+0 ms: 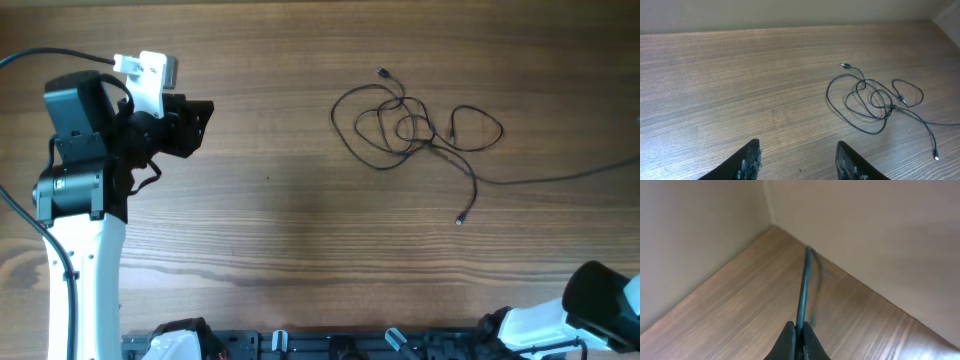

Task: Untangle cables
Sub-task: 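Drag the single cable with the right gripper to the far right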

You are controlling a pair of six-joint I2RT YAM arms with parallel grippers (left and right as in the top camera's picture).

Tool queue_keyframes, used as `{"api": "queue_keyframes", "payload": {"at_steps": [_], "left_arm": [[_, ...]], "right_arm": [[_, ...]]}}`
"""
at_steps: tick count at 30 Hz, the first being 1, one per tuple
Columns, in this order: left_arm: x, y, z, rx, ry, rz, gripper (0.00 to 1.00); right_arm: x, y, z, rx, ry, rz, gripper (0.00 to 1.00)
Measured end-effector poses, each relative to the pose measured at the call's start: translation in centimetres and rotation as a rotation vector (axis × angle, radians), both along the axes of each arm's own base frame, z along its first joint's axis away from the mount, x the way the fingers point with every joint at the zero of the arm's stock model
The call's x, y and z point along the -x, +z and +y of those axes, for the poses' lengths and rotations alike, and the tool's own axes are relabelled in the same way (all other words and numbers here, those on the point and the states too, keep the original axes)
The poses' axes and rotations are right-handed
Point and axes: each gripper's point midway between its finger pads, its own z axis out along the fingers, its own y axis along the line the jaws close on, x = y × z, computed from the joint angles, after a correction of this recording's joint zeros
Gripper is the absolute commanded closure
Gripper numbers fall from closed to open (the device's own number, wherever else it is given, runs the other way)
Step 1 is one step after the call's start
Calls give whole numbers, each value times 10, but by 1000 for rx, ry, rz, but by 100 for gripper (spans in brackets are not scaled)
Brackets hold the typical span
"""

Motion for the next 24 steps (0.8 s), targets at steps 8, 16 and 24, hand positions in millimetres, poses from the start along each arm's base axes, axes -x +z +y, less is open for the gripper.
{"api": "queue_keyframes", "payload": {"at_steps": [8,16,24], "left_arm": [[0,0,0,0,0,0,51],[0,0,0,0,0,1,51],[1,-1,0,4,2,10,51]], "right_arm": [[14,-2,-32,-46,-49,-48,95],[-49,-85,-52,-221,42,53,95],[-125,-193,-56,-362,175,167,96]]}}
